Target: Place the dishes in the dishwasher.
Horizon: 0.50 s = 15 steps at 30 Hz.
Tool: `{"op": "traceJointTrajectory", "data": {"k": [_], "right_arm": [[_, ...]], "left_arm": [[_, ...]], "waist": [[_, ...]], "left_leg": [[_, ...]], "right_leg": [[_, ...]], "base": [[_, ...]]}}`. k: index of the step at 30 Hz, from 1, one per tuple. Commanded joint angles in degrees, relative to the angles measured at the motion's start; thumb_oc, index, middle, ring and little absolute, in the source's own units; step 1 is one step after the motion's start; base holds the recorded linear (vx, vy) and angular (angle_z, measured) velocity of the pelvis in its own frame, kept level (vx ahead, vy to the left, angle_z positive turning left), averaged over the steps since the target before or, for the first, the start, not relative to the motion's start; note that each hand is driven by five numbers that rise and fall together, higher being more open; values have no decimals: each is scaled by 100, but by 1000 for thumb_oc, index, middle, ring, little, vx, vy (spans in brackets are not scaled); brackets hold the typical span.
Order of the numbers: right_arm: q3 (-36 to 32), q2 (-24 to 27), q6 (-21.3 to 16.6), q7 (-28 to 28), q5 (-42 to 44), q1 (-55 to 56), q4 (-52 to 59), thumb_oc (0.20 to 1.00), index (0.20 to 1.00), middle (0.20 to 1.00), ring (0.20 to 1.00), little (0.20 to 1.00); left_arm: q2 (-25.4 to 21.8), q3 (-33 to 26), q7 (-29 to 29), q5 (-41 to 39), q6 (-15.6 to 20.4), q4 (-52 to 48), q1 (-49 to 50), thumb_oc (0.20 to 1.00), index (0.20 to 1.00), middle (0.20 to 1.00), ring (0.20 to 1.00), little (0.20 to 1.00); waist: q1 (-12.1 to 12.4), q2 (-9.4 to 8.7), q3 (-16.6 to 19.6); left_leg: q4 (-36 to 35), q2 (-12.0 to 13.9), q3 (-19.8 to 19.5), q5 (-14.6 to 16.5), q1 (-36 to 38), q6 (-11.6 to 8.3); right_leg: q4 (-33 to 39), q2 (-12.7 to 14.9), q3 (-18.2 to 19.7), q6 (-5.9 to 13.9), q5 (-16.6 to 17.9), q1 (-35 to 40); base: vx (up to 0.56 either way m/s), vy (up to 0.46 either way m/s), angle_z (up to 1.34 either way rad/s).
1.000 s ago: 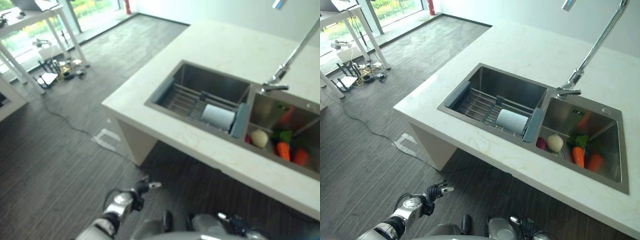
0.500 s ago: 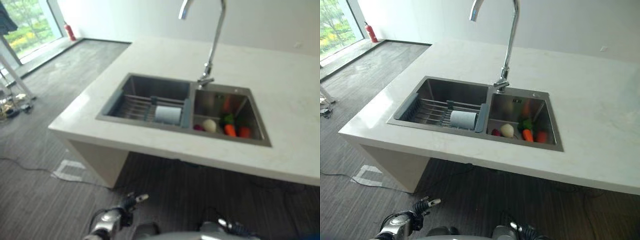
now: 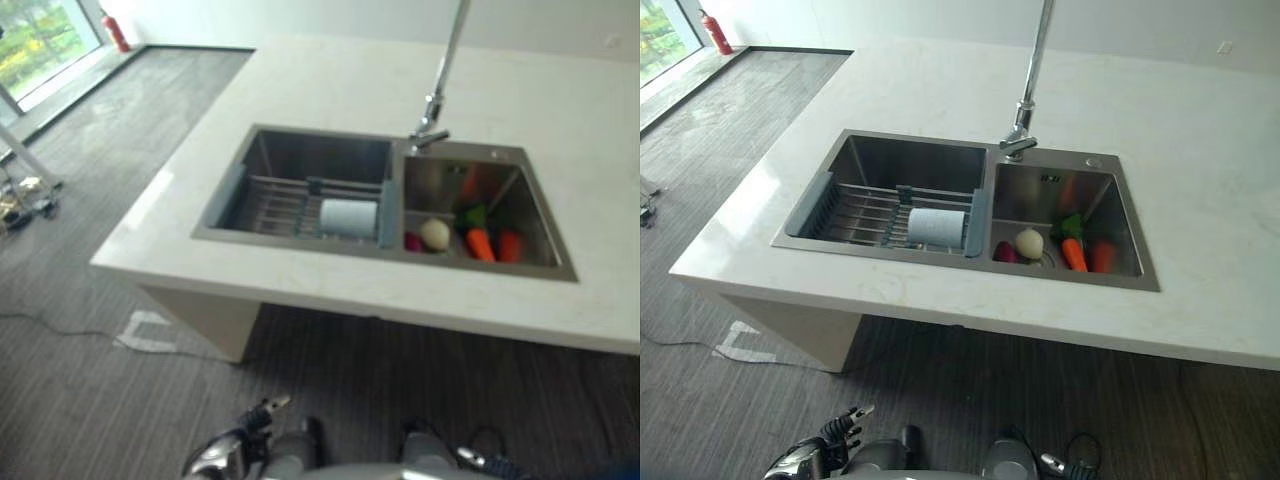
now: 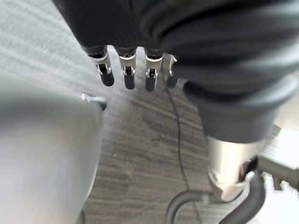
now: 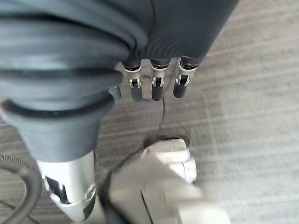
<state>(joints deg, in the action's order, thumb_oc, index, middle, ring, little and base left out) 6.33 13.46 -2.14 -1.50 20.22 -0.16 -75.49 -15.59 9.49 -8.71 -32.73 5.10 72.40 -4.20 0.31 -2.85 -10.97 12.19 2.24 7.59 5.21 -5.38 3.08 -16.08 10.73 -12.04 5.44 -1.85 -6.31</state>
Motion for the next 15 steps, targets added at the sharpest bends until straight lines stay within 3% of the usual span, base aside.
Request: {"op": "traceJointTrajectory", "data": {"k": [1, 7, 10, 15], "right_arm": [[126, 348, 0, 57, 29, -143, 151, 1000, 1000, 1000, 1000, 1000], [-10, 356, -61, 85, 220, -86, 171, 1000, 1000, 1000, 1000, 1000], [-73, 405, -53, 10, 242, -34, 210, 1000, 1000, 1000, 1000, 1000], [-350, 799, 127, 19, 303, -99, 244, 1000, 1000, 1000, 1000, 1000]], "left_arm": [[-85, 38, 34, -398, 50, -256, -109, 1000, 1000, 1000, 1000, 1000], [20, 24, -285, -204, -86, -278, 68, 1000, 1000, 1000, 1000, 1000], [-32, -4, -692, -273, -659, -323, 172, 1000, 1000, 1000, 1000, 1000], [-439, -66, -1073, -51, -1944, -362, 353, 1000, 1000, 1000, 1000, 1000]], "waist": [[125, 32, 116], [152, 56, 184], [121, 183, 269], [25, 415, 347]], "left_leg": [[500, -25, -387, 564, -336, -157], [500, 58, -180, 603, -383, -203], [500, 43, -190, 628, -335, -266], [500, 77, -109, 631, -266, -352]], "right_leg": [[-110, -139, 153, 238, -388, -53], [-110, -57, 52, 253, -429, -123], [-110, -4, 62, 254, -509, -83], [-110, 86, 59, 278, -561, -108]], "base": [[-28, -94, -56], [18, -31, 7], [96, 65, 8], [69, 70, 1]]}}
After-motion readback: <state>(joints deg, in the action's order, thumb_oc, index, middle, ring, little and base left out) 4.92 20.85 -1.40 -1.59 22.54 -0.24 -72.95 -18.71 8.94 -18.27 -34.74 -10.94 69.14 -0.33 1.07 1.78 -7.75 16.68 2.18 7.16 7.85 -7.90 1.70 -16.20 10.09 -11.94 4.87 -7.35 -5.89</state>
